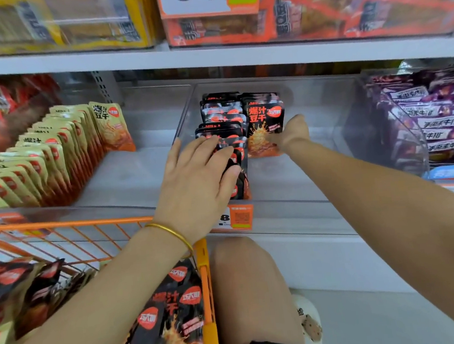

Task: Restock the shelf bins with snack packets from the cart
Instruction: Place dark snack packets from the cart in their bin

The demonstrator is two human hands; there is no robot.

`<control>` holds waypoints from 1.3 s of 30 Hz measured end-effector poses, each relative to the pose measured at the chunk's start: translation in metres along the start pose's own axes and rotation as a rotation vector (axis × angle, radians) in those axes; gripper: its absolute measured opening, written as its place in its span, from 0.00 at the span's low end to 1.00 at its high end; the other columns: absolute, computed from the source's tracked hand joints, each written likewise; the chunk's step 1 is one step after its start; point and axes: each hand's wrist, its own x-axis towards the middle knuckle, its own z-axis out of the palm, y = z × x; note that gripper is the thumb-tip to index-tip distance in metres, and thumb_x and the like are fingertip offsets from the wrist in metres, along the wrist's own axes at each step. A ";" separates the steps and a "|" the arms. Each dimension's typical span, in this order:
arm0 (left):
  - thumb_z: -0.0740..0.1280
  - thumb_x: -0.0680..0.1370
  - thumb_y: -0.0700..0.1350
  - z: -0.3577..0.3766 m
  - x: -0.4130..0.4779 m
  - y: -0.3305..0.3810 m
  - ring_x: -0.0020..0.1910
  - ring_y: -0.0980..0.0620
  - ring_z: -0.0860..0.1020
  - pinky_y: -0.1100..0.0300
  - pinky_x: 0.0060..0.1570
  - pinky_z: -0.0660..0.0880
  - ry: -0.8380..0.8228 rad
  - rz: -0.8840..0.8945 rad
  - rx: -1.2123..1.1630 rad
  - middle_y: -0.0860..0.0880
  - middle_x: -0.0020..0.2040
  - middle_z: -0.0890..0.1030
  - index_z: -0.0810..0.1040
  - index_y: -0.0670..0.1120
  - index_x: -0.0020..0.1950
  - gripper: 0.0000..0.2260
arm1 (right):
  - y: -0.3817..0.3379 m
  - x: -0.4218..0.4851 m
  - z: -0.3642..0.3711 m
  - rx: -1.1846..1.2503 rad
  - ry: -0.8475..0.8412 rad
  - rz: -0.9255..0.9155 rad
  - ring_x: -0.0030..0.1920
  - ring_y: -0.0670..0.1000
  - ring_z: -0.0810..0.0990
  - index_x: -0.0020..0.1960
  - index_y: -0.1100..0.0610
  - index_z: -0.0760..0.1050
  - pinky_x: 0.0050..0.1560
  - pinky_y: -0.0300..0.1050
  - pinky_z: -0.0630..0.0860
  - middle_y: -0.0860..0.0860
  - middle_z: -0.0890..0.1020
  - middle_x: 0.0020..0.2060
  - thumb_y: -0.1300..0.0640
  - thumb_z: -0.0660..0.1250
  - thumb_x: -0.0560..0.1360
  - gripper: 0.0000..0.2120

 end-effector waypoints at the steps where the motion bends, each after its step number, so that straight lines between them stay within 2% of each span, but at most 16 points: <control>1: 0.48 0.79 0.55 -0.002 -0.001 0.000 0.68 0.45 0.68 0.47 0.71 0.50 0.006 0.000 -0.020 0.46 0.66 0.74 0.75 0.47 0.64 0.24 | 0.000 -0.002 -0.002 -0.005 -0.005 0.006 0.62 0.58 0.74 0.64 0.64 0.61 0.56 0.47 0.72 0.60 0.73 0.63 0.56 0.73 0.72 0.29; 5: 0.51 0.78 0.53 -0.013 -0.012 -0.004 0.67 0.46 0.68 0.46 0.71 0.54 0.037 0.002 -0.096 0.47 0.65 0.74 0.75 0.47 0.64 0.21 | -0.003 -0.010 -0.009 0.024 0.014 0.006 0.62 0.56 0.73 0.65 0.65 0.61 0.56 0.44 0.71 0.59 0.73 0.62 0.57 0.74 0.71 0.30; 7: 0.54 0.78 0.51 -0.023 -0.023 -0.009 0.65 0.45 0.69 0.45 0.70 0.59 0.058 0.001 -0.116 0.47 0.64 0.74 0.76 0.46 0.62 0.19 | -0.011 -0.027 -0.016 0.046 0.067 -0.108 0.59 0.55 0.74 0.63 0.64 0.63 0.55 0.41 0.69 0.58 0.73 0.56 0.59 0.72 0.71 0.26; 9: 0.57 0.77 0.47 -0.035 -0.040 -0.018 0.64 0.45 0.70 0.48 0.67 0.63 0.081 -0.012 -0.134 0.47 0.64 0.74 0.76 0.45 0.61 0.17 | -0.020 -0.063 -0.023 0.173 0.069 -0.289 0.49 0.55 0.75 0.54 0.58 0.66 0.55 0.50 0.74 0.55 0.72 0.46 0.63 0.69 0.71 0.15; 11: 0.58 0.76 0.44 -0.046 -0.061 -0.032 0.63 0.45 0.70 0.51 0.64 0.65 0.107 -0.040 -0.140 0.46 0.64 0.75 0.77 0.44 0.60 0.15 | -0.027 -0.119 -0.028 0.364 -0.078 -0.425 0.41 0.55 0.76 0.44 0.52 0.64 0.43 0.54 0.79 0.52 0.72 0.39 0.67 0.68 0.71 0.15; 12: 0.58 0.75 0.43 -0.050 -0.071 -0.039 0.62 0.44 0.71 0.51 0.63 0.66 0.125 -0.058 -0.137 0.46 0.63 0.75 0.77 0.44 0.59 0.15 | -0.028 -0.150 -0.029 0.406 -0.188 -0.503 0.38 0.57 0.76 0.42 0.50 0.64 0.40 0.52 0.79 0.51 0.71 0.37 0.68 0.68 0.71 0.17; 14: 0.59 0.74 0.41 -0.056 -0.093 -0.053 0.61 0.43 0.72 0.50 0.61 0.67 0.158 -0.095 -0.123 0.47 0.61 0.77 0.78 0.44 0.57 0.14 | -0.030 -0.203 -0.026 0.361 -0.361 -0.658 0.37 0.58 0.78 0.41 0.50 0.67 0.42 0.50 0.78 0.49 0.72 0.36 0.70 0.68 0.71 0.17; 16: 0.59 0.73 0.41 -0.058 -0.109 -0.063 0.59 0.42 0.74 0.50 0.59 0.68 0.176 -0.130 -0.106 0.47 0.60 0.78 0.79 0.44 0.56 0.15 | -0.029 -0.236 -0.018 0.241 -0.371 -0.802 0.38 0.49 0.76 0.42 0.51 0.69 0.44 0.41 0.74 0.45 0.73 0.37 0.69 0.68 0.70 0.15; 18: 0.58 0.71 0.40 -0.058 -0.118 -0.067 0.57 0.42 0.75 0.48 0.56 0.70 0.183 -0.159 -0.100 0.47 0.58 0.79 0.79 0.44 0.54 0.16 | -0.029 -0.255 -0.009 0.154 -0.354 -0.880 0.37 0.41 0.73 0.45 0.52 0.72 0.41 0.34 0.70 0.44 0.73 0.38 0.68 0.68 0.70 0.13; 21: 0.56 0.69 0.41 -0.056 -0.121 -0.065 0.54 0.42 0.76 0.46 0.52 0.72 0.195 -0.228 -0.113 0.47 0.55 0.80 0.80 0.45 0.52 0.17 | -0.026 -0.269 0.005 -0.123 -0.562 -0.891 0.38 0.43 0.75 0.48 0.55 0.77 0.41 0.39 0.71 0.46 0.76 0.38 0.61 0.70 0.72 0.05; 23: 0.54 0.67 0.42 -0.054 -0.120 -0.060 0.52 0.40 0.76 0.45 0.49 0.73 0.198 -0.267 -0.121 0.46 0.53 0.81 0.80 0.45 0.51 0.18 | -0.019 -0.277 0.015 -0.514 -0.699 -0.890 0.46 0.51 0.77 0.51 0.58 0.76 0.46 0.45 0.74 0.51 0.78 0.44 0.50 0.68 0.75 0.12; 25: 0.53 0.67 0.43 -0.052 -0.121 -0.056 0.50 0.40 0.75 0.45 0.48 0.73 0.197 -0.306 -0.128 0.46 0.51 0.81 0.80 0.44 0.50 0.19 | -0.011 -0.285 0.024 -0.837 -0.711 -0.871 0.53 0.56 0.77 0.54 0.59 0.74 0.45 0.48 0.74 0.55 0.77 0.50 0.43 0.64 0.76 0.19; 27: 0.52 0.67 0.43 -0.051 -0.120 -0.053 0.51 0.40 0.74 0.45 0.49 0.72 0.205 -0.345 -0.144 0.45 0.51 0.80 0.80 0.44 0.50 0.20 | -0.005 -0.291 0.031 -0.960 -0.638 -0.896 0.56 0.59 0.75 0.56 0.60 0.74 0.43 0.47 0.69 0.56 0.74 0.53 0.41 0.62 0.76 0.21; 32: 0.59 0.70 0.37 -0.050 -0.117 -0.047 0.54 0.42 0.71 0.51 0.50 0.65 0.210 -0.440 -0.161 0.47 0.54 0.79 0.79 0.47 0.53 0.16 | -0.005 -0.288 0.038 -0.869 -0.698 -0.844 0.55 0.59 0.75 0.58 0.61 0.71 0.48 0.48 0.74 0.57 0.75 0.55 0.48 0.68 0.74 0.20; 35: 0.59 0.70 0.37 -0.049 -0.116 -0.046 0.53 0.41 0.71 0.52 0.48 0.65 0.241 -0.439 -0.171 0.47 0.53 0.80 0.80 0.47 0.52 0.16 | -0.005 -0.280 0.037 -0.735 -0.759 -0.778 0.46 0.54 0.72 0.49 0.58 0.68 0.41 0.43 0.67 0.54 0.73 0.46 0.52 0.71 0.73 0.14; 39: 0.60 0.71 0.38 -0.046 -0.117 -0.042 0.53 0.41 0.72 0.51 0.49 0.66 0.227 -0.465 -0.199 0.46 0.51 0.80 0.79 0.47 0.53 0.14 | -0.001 -0.267 0.033 -0.481 -0.751 -0.702 0.46 0.52 0.70 0.49 0.56 0.65 0.41 0.42 0.65 0.49 0.70 0.42 0.57 0.69 0.74 0.12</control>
